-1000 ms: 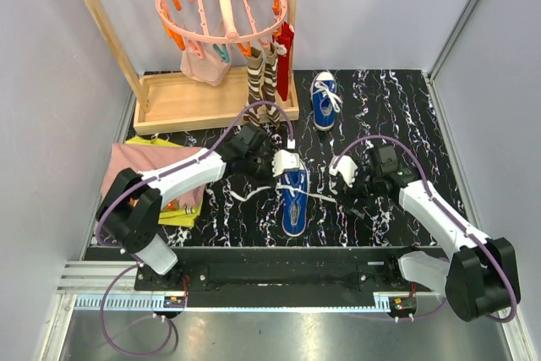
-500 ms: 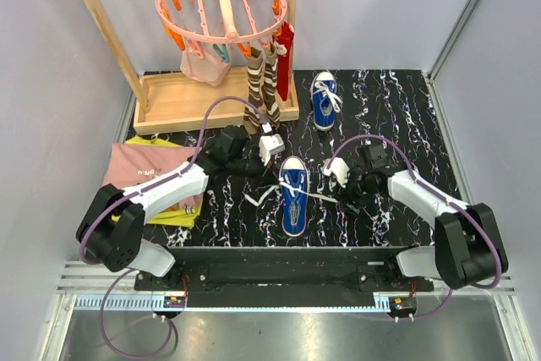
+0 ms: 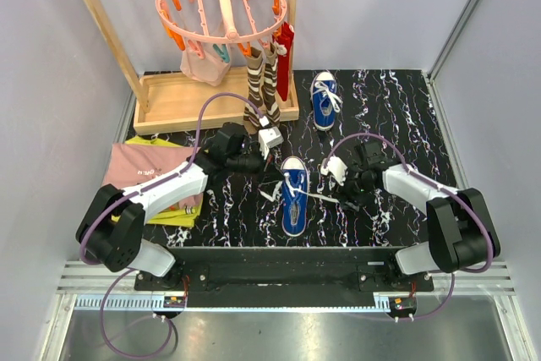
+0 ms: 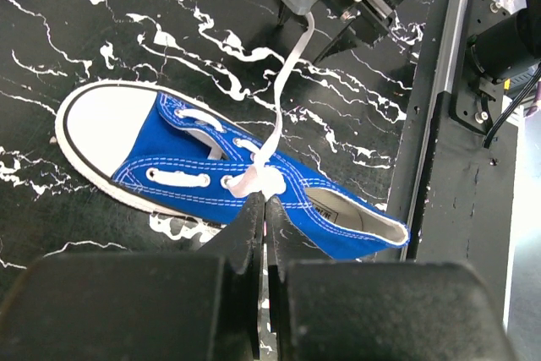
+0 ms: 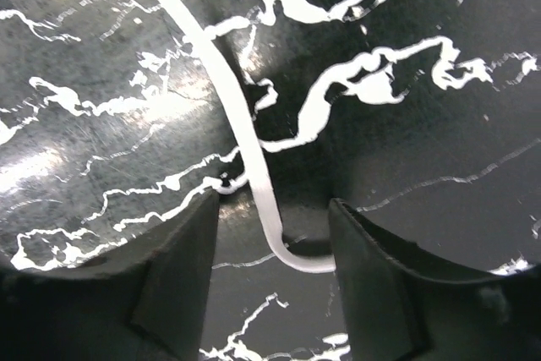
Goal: Tie the shoes
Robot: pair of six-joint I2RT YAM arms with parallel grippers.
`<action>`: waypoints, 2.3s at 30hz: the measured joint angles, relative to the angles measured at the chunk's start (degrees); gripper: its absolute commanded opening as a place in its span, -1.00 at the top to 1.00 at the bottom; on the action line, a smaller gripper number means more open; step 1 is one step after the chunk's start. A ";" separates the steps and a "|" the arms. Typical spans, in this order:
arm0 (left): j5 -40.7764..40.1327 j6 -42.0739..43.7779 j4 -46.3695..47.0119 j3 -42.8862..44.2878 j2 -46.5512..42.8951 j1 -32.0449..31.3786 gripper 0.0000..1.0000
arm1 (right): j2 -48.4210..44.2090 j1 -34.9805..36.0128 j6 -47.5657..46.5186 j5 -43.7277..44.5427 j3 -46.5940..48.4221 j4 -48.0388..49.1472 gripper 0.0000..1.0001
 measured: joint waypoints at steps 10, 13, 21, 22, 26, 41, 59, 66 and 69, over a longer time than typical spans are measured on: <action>1.25 -0.42 1.27 -0.09 0.02 0.00 1.00 | -9.84 -0.33 1.46 2.58 0.09 -2.93 -0.34; 1.33 -0.42 1.27 -0.09 0.02 0.00 1.00 | -10.71 -0.39 0.44 2.60 0.04 -4.04 -0.32; 1.51 -0.35 1.27 -0.09 0.33 0.00 1.00 | -3.87 -0.42 -1.68 2.27 0.28 -4.83 -0.21; 1.51 -0.31 1.25 -0.09 0.35 0.00 1.00 | -2.99 -0.42 -1.70 2.21 0.44 -4.90 -0.19; 1.51 0.07 1.20 -0.09 0.35 0.00 1.00 | 0.83 -0.42 -2.34 2.36 1.33 -4.35 0.10; 2.69 6.75 -1.16 -0.09 0.02 -1.62 1.00 | 0.79 -0.48 12.59 -2.27 16.59 -2.71 1.00; 2.95 17.22 -4.83 -2.36 -4.39 -1.86 1.00 | 8.55 15.82 35.91 -17.73 32.83 -0.22 1.00; 2.93 18.29 -4.96 -3.13 -4.39 -1.86 1.00 | 16.46 18.47 39.43 -18.80 33.38 2.25 1.00; 2.91 18.53 -4.96 -3.13 -4.39 -1.86 1.00 | 21.20 19.23 40.98 -18.80 34.23 2.64 1.00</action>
